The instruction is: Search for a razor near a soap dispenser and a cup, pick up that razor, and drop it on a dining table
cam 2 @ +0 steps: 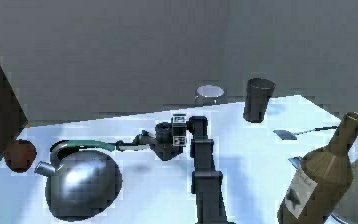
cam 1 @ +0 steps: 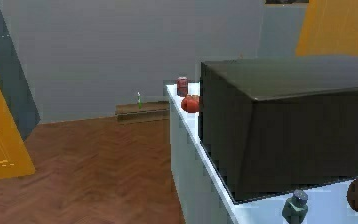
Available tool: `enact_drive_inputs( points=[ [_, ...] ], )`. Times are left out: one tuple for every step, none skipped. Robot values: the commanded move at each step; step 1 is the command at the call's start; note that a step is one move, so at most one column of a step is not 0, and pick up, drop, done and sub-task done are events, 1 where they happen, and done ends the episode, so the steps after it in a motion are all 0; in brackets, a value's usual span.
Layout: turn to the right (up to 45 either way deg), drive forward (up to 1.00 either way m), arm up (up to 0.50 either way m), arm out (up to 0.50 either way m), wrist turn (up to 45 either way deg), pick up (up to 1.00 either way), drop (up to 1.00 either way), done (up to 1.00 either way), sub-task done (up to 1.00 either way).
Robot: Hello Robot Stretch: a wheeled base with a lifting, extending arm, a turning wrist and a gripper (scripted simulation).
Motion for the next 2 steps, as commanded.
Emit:
enact_drive_inputs(
  points=[
    [0.0,0.0,0.1,0.0,0.0,0.0,0.0,0.0,0.0],
    [0.0,0.0,0.04,0.0,0.0,0.0,0.0,0.0,0.0]
  ],
)
